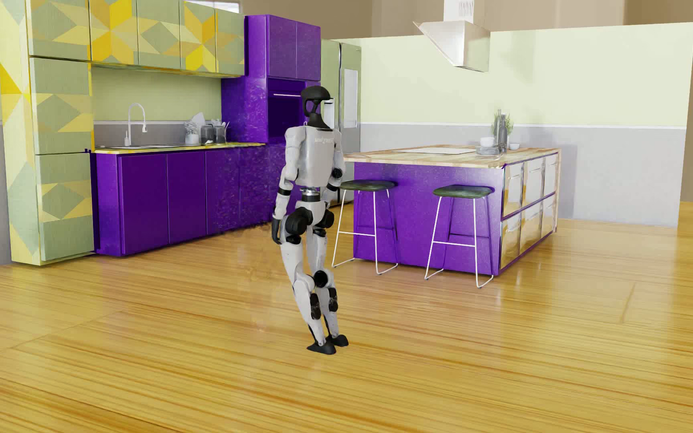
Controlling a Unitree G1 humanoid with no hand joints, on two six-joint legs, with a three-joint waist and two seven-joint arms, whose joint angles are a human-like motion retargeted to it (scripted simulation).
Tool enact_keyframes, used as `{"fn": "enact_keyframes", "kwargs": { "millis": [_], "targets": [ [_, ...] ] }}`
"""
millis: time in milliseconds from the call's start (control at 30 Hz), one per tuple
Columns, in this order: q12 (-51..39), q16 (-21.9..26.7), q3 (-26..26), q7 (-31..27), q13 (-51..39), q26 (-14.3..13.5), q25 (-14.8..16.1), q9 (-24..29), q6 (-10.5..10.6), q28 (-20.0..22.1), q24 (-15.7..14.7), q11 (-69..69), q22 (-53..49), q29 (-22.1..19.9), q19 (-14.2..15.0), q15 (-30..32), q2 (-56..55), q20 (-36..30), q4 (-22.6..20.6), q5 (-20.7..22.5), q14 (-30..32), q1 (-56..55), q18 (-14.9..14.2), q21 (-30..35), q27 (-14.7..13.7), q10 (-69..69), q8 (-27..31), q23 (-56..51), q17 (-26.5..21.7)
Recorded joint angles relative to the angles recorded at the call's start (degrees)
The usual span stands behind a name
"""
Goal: Remain stationary
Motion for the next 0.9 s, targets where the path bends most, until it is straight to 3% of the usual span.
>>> {"fn": "enact_keyframes", "kwargs": {
  "millis": [900],
  "targets": [
    [-0.9,-0.3,0.2,0.0,-0.5,0.0,0.0,-0.4,0.2,0.0,0.0,0.2,0.3,0.0,0.0,-0.6,-0.8,-1.0,-0.1,0.0,0.4,0.0,0.0,0.3,0.0,-1.0,0.0,0.0,0.2]
  ]
}}
